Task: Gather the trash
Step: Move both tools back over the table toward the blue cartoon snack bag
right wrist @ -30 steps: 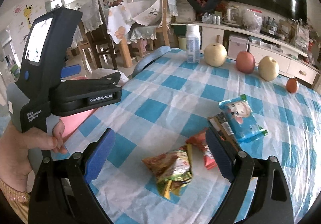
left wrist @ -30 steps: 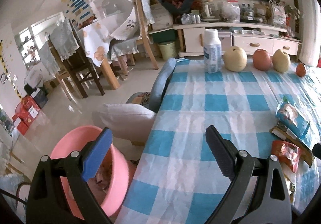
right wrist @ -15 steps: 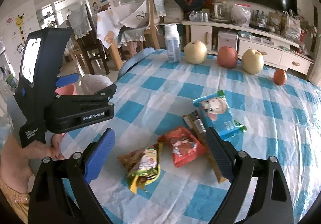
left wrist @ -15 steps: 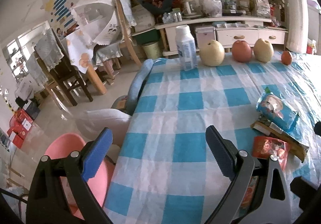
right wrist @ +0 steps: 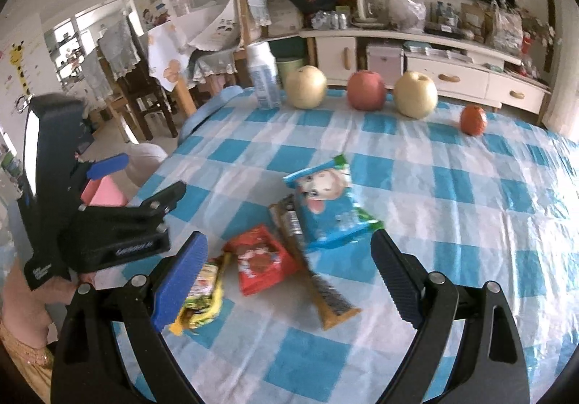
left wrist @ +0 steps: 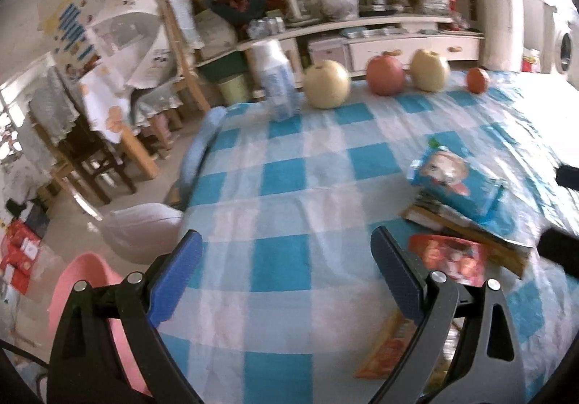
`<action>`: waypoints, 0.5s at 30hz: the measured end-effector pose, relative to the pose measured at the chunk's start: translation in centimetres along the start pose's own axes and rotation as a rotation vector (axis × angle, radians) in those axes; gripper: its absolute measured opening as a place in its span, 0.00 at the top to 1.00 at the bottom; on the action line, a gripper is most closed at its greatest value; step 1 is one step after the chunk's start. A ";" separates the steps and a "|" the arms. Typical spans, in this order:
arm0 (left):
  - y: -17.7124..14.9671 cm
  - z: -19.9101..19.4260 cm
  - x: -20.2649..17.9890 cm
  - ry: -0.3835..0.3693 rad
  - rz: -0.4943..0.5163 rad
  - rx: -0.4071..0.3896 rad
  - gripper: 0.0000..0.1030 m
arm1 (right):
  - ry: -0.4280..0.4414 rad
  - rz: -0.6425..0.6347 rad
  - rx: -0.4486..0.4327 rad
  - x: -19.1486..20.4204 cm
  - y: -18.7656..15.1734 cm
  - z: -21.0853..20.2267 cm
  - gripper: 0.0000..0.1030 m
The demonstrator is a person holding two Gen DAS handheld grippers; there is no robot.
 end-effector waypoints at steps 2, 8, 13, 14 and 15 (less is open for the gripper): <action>0.0 -0.1 -1.1 -0.044 0.009 -0.003 0.08 | -0.019 0.006 0.009 -1.2 0.0 0.2 0.12; -0.4 -0.1 -5.0 -0.166 0.074 0.014 0.08 | -0.060 0.064 0.054 -5.9 -0.3 1.5 0.12; -1.1 0.6 -7.9 -0.242 0.121 0.064 0.08 | -0.017 0.132 0.094 -7.9 -0.5 2.8 0.12; -1.4 0.8 -8.6 -0.259 0.126 0.082 0.08 | -0.005 0.139 0.102 -8.0 -0.6 2.9 0.12; -1.5 0.9 -8.9 -0.266 0.129 0.088 0.08 | 0.003 0.140 0.111 -8.1 -0.7 3.1 0.12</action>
Point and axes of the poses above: each gripper's, at about its wrist camera, not at the fingertips, and z roughly the way its jaws point, x to its left, y to its top, the point moved 7 cm from there along z, roughly the way its jaws point, and after that the axes turned 2 degrees about -z, right-handed, at the moved point
